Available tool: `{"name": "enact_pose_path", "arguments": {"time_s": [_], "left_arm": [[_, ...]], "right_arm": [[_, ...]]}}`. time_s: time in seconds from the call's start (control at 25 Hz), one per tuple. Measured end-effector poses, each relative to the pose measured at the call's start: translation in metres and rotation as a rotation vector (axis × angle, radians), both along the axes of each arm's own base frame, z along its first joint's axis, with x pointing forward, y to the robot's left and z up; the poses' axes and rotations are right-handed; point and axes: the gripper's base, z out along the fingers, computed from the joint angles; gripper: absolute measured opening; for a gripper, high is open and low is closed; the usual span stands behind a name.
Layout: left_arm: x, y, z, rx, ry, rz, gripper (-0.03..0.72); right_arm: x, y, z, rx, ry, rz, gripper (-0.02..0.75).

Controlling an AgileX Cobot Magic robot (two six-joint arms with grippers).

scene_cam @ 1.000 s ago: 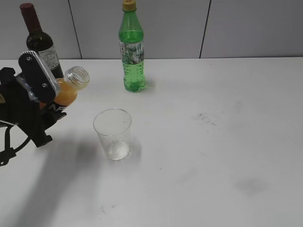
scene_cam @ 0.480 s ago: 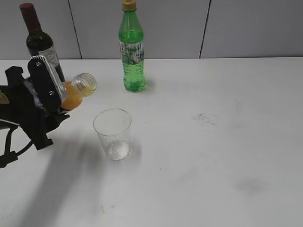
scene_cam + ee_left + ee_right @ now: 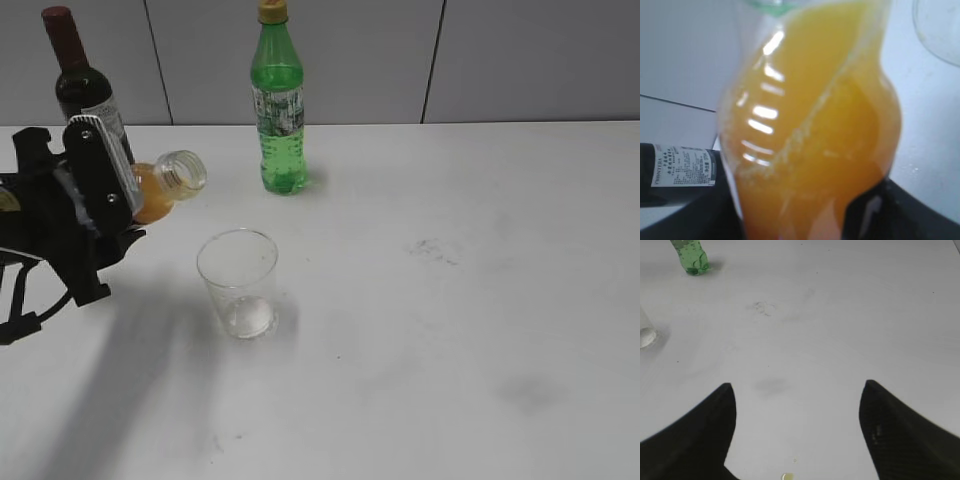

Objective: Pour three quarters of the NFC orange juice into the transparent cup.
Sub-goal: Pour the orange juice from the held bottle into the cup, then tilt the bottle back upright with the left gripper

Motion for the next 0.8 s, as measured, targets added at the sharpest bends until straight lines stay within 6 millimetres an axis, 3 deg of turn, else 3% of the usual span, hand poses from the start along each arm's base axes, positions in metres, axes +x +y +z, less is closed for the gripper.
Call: {"name": "enact_pose_path", "arguments": {"time_s": [0.36, 0.8], "left_arm": [[0.018, -0.007, -0.004, 0.068, -0.033, -0.035, 0.48], [0.021, -0.006, 0.0, 0.195, -0.113, -0.094, 0.48]], "right_arm": [[0.0, 0.0, 0.0, 0.0, 0.0, 0.0, 0.589], [0.0, 0.0, 0.0, 0.0, 0.0, 0.0, 0.589]]}}
